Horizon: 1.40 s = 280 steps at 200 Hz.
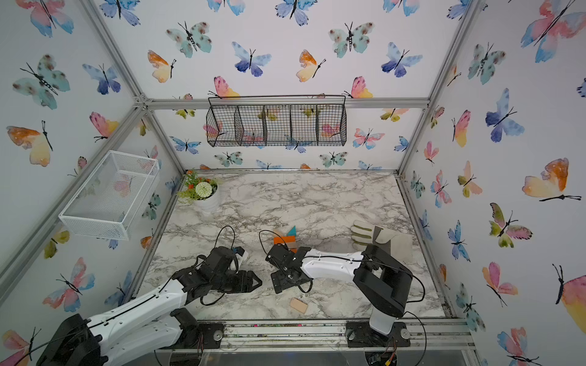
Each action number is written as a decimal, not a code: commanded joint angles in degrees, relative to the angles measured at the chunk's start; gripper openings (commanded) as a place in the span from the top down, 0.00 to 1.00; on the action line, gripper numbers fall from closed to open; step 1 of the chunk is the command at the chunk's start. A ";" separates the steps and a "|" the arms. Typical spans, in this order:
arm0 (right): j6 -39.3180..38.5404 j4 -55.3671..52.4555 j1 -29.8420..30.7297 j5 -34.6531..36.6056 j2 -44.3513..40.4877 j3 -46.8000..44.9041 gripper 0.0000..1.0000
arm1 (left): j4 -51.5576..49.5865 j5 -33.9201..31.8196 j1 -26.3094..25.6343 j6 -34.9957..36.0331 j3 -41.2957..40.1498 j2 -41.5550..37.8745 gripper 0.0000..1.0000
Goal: Assemble a carrot with building blocks
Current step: Adjust the building block at the center of the board, then pick up the building block from the center of the board.
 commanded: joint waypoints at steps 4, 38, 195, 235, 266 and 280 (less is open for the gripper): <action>1.11 0.79 0.27 -1.00 1.00 -0.44 0.07 | -0.40 1.37 0.35 0.01 -0.50 -0.88 0.27; 1.58 -0.34 0.35 -0.67 3.98 0.73 0.12 | -1.69 1.07 0.42 1.06 0.33 -0.47 0.27; -6.34 2.69 0.35 0.00 -1.82 2.14 0.15 | 0.41 1.79 1.44 2.01 2.13 3.49 0.27; -9.03 5.16 0.35 -4.08 0.95 2.09 0.14 | 0.42 1.52 2.26 0.58 1.63 2.98 0.26; -10.85 4.88 0.35 -5.00 2.83 1.55 0.10 | 0.50 1.55 2.31 -0.42 0.88 2.40 0.26; -11.52 4.07 0.35 -4.55 3.33 1.38 0.11 | 0.50 1.28 2.35 -0.75 0.60 1.81 0.26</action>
